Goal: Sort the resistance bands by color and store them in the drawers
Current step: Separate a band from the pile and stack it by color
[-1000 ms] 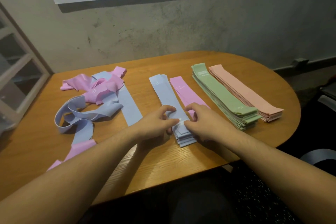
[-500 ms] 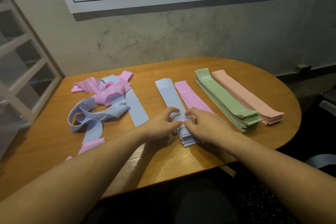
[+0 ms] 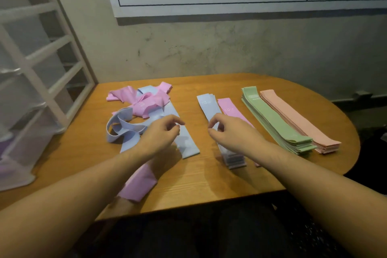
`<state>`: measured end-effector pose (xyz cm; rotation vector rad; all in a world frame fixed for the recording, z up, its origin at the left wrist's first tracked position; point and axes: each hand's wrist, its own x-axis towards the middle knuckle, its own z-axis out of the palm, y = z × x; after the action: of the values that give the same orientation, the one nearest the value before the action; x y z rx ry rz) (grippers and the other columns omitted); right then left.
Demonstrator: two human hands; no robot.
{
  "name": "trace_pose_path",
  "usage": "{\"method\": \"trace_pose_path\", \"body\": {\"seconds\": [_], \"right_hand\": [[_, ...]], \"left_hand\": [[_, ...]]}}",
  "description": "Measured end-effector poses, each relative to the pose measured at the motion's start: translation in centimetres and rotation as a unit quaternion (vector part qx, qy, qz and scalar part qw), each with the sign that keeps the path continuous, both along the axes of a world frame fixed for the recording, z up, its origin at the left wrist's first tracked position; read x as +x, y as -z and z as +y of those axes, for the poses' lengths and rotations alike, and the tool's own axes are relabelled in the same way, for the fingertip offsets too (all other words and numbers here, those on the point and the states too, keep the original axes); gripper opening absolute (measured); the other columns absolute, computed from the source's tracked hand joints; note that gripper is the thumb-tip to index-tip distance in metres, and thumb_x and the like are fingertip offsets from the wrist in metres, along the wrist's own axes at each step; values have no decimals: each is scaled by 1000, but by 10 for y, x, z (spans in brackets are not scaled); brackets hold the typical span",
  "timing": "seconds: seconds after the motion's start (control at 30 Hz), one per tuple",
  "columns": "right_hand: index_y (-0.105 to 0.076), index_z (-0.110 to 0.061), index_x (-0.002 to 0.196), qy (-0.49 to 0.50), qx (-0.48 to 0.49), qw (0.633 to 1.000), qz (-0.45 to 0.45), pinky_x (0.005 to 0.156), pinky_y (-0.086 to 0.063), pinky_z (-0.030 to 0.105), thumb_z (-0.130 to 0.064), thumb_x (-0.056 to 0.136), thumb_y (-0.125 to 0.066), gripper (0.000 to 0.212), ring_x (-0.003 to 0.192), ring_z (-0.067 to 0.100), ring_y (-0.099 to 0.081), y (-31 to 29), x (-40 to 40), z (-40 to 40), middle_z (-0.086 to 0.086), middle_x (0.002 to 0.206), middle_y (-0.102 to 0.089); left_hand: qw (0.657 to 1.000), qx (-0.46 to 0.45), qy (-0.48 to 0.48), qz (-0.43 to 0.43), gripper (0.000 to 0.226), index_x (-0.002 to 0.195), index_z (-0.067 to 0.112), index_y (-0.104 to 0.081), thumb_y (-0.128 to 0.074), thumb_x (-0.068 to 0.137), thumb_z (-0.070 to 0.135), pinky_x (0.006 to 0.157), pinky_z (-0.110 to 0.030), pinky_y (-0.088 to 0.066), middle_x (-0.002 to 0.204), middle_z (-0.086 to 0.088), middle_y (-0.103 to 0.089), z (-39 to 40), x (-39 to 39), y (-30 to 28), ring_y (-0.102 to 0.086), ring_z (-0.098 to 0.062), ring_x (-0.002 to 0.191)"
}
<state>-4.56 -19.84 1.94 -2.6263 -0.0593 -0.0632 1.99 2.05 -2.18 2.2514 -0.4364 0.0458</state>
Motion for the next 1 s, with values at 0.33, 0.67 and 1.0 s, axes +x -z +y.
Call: {"method": "trace_pose_path", "body": {"seconds": [0.33, 0.67, 1.0], "right_hand": [[-61, -33, 101, -76, 41, 996, -7, 65, -44, 30, -34, 93, -60, 8, 74, 8, -56, 11, 42, 49, -7, 89, -65], [-62, -23, 122, -114, 37, 993, -15, 92, -48, 33, -43, 86, -74, 43, 111, 16, -56, 32, 92, 93, -2, 121, -62], [-50, -31, 137, -97, -7, 994, 56, 86, -50, 30, -39, 84, -74, 59, 111, 18, -58, 44, 107, 121, -4, 121, -63]], "left_hand": [[993, 60, -18, -101, 19, 101, 22, -73, -64, 89, 9, 92, -26, -47, 100, 12, -61, 65, 18, 19, -57, -7, 100], [992, 22, -28, -124, 19, 95, 21, -71, -57, 83, 15, 82, -30, -46, 106, 11, -53, 83, 42, 35, -54, -7, 96], [993, -27, -70, -93, 21, 91, 20, -67, -52, 81, 10, 86, -20, -42, 111, 14, -52, 101, 33, 50, -54, -7, 105]]}}
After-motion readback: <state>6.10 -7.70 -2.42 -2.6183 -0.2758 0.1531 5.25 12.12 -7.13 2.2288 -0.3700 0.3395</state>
